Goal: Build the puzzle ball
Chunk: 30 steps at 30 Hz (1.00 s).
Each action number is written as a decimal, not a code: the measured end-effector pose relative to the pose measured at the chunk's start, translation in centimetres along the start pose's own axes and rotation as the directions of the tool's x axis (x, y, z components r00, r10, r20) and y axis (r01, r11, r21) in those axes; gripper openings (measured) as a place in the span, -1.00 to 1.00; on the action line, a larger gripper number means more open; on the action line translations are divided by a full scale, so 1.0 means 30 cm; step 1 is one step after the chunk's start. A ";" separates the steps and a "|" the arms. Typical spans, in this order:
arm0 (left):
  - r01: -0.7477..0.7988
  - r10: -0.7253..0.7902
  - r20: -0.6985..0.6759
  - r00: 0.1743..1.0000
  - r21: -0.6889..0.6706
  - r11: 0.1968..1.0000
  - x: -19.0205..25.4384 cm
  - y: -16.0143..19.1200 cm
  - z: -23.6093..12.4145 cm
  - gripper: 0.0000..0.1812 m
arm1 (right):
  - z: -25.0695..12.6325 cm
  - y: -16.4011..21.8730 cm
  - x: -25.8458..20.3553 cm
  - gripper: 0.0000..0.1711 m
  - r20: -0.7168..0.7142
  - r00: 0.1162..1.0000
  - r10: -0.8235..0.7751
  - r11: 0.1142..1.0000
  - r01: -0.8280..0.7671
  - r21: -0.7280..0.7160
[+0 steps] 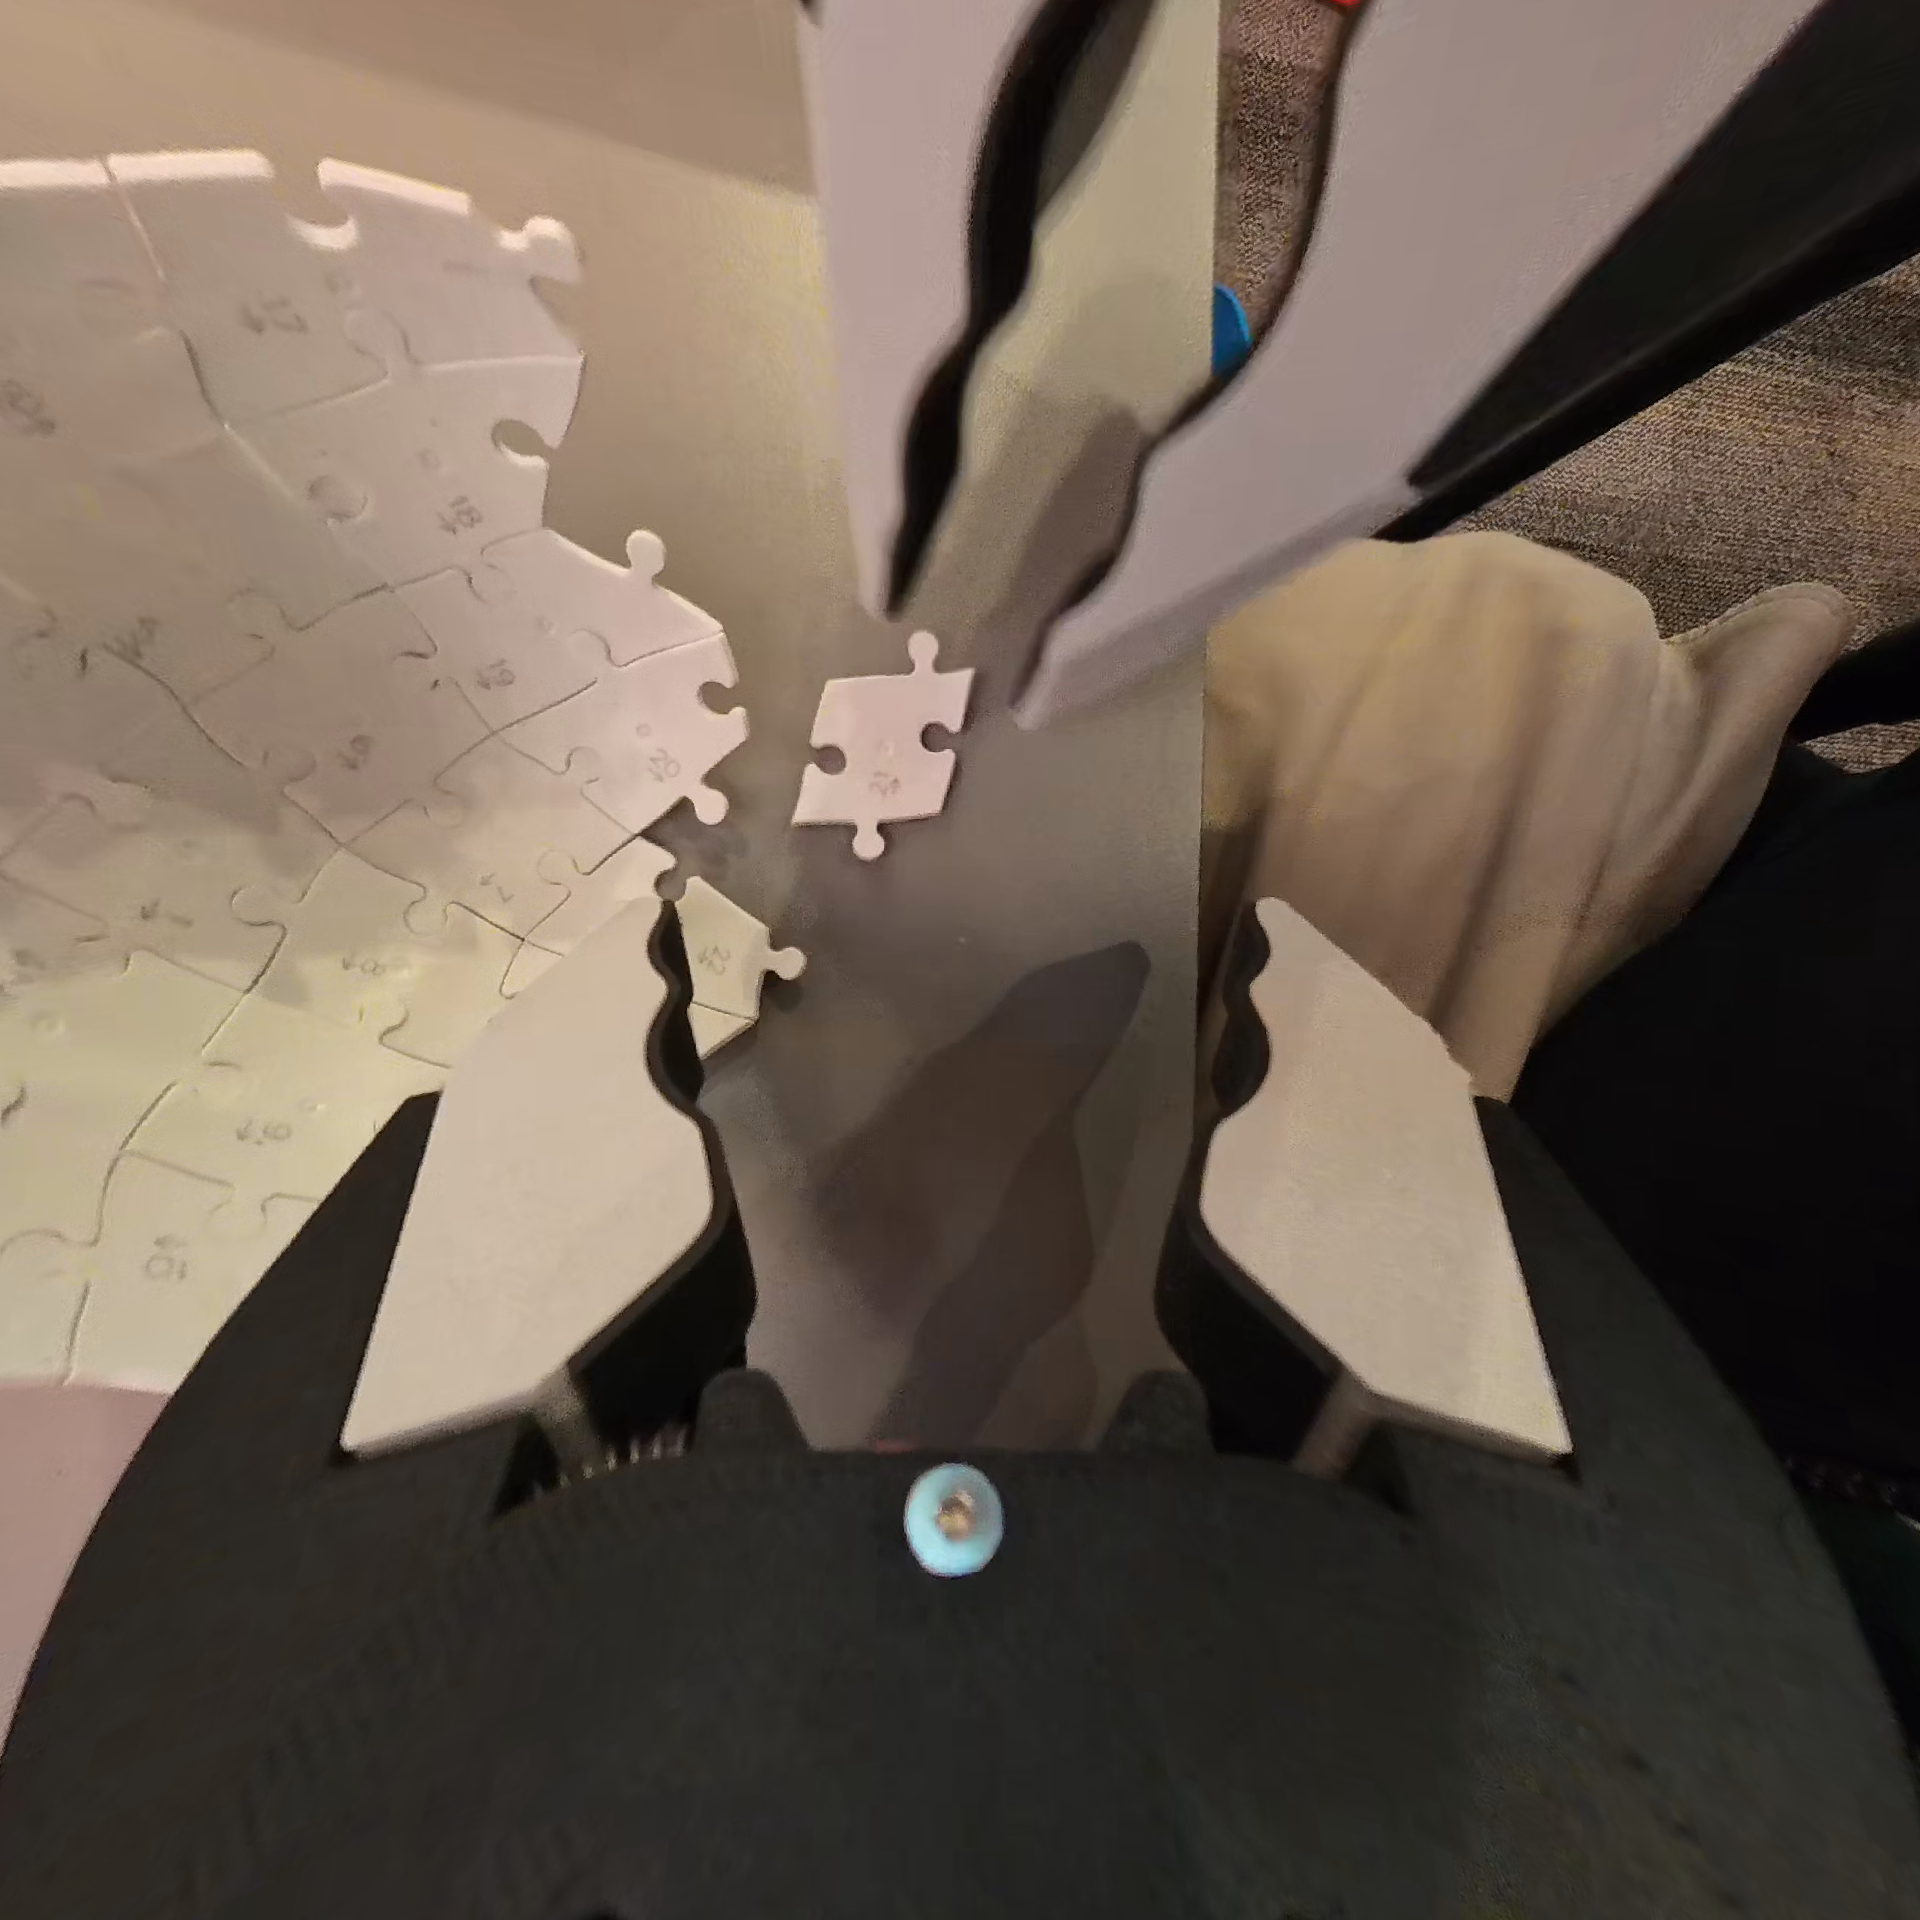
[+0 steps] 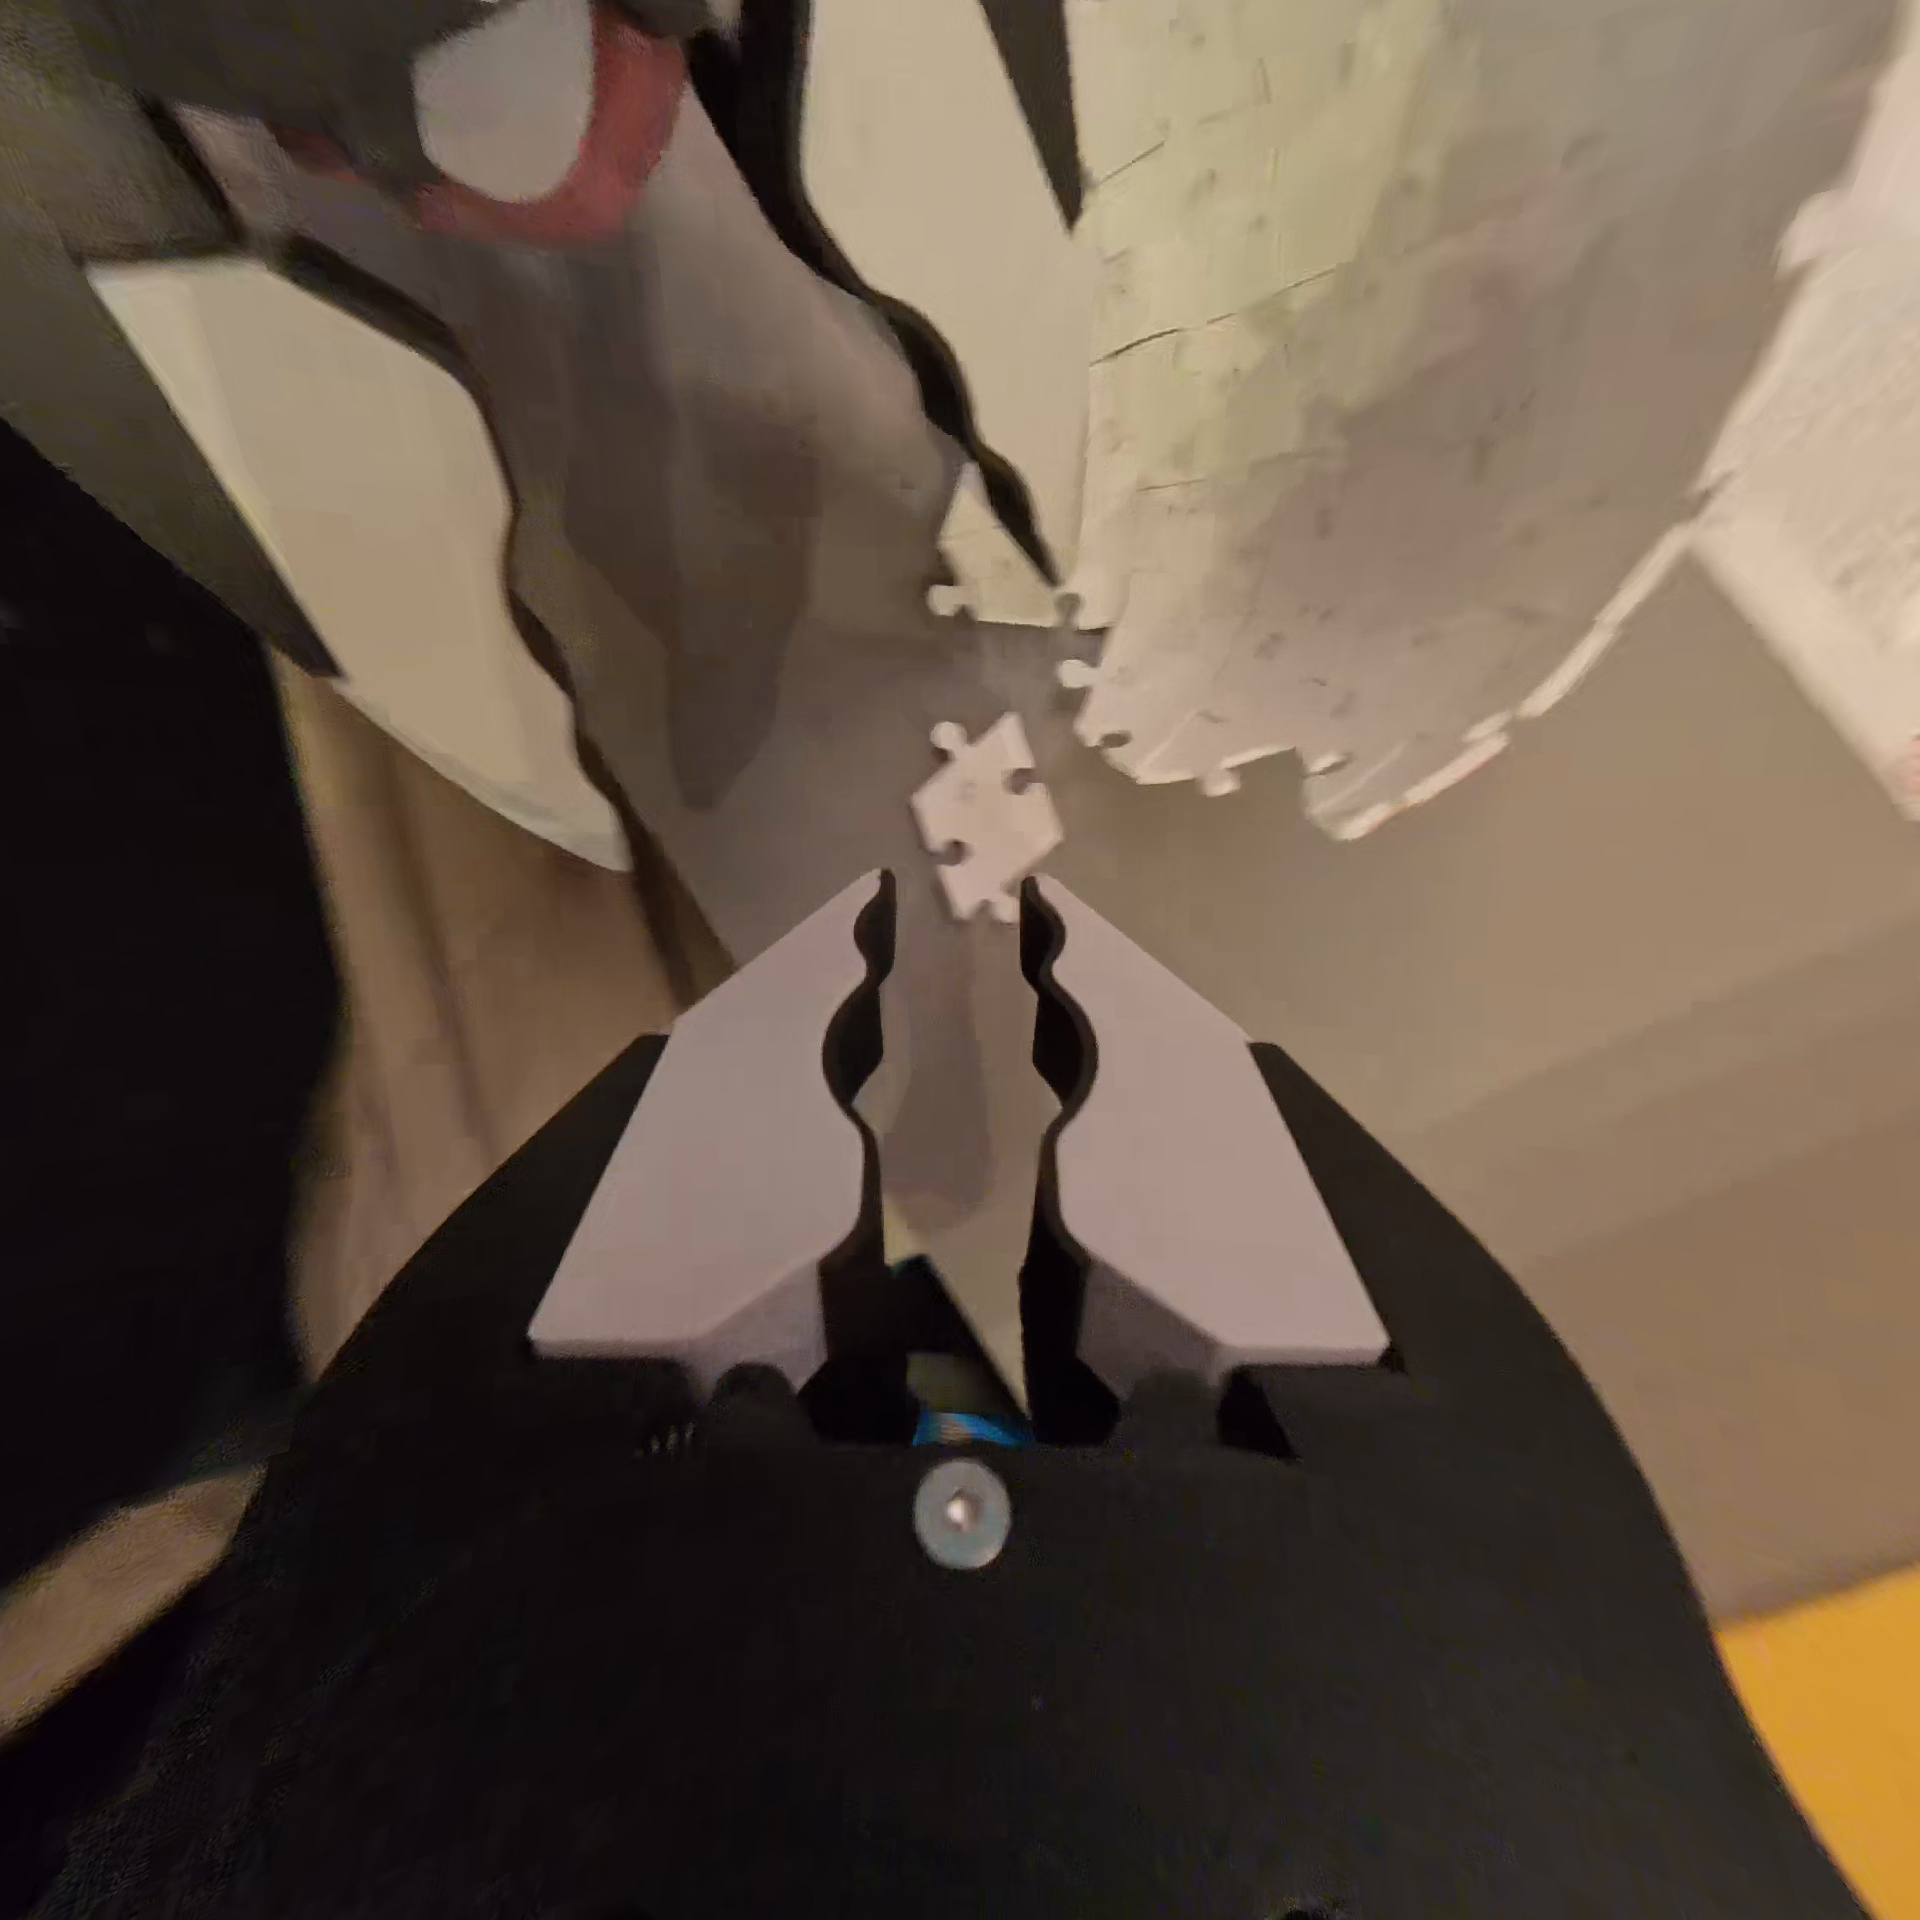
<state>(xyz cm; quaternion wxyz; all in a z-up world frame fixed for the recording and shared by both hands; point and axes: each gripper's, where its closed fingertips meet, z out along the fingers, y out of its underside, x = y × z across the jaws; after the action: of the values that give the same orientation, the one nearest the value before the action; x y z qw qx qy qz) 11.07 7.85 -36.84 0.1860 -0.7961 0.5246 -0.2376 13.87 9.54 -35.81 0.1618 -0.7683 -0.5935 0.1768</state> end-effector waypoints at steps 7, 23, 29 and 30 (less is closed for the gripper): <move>-0.003 0.003 -0.002 1.000 0.006 1.000 0.001 -0.001 0.001 0.08 | 0.042 0.044 -0.015 -0.97 -0.004 0.976 0.218 0.976 -0.218 -0.016; 0.000 0.000 -0.009 1.000 0.011 1.000 0.003 -0.002 0.001 0.08 | 0.076 -0.035 0.016 -0.52 -0.173 0.921 0.348 0.937 -0.343 0.064; 0.002 -0.002 -0.016 1.000 0.016 1.000 0.003 0.002 -0.004 0.06 | 0.044 -0.047 0.005 -0.53 -0.137 0.940 0.314 0.949 -0.307 0.067; 0.006 -0.005 -0.018 1.000 0.018 1.000 0.003 0.003 -0.005 0.06 | 0.036 -0.052 -0.005 -0.50 -0.120 0.932 0.341 0.939 -0.333 0.080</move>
<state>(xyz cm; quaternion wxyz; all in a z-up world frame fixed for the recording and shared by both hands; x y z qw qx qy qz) 10.96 7.73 -36.74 0.1877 -0.7937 0.5219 -0.2497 11.99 9.82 -36.04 0.1903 -0.8637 -0.4355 0.1677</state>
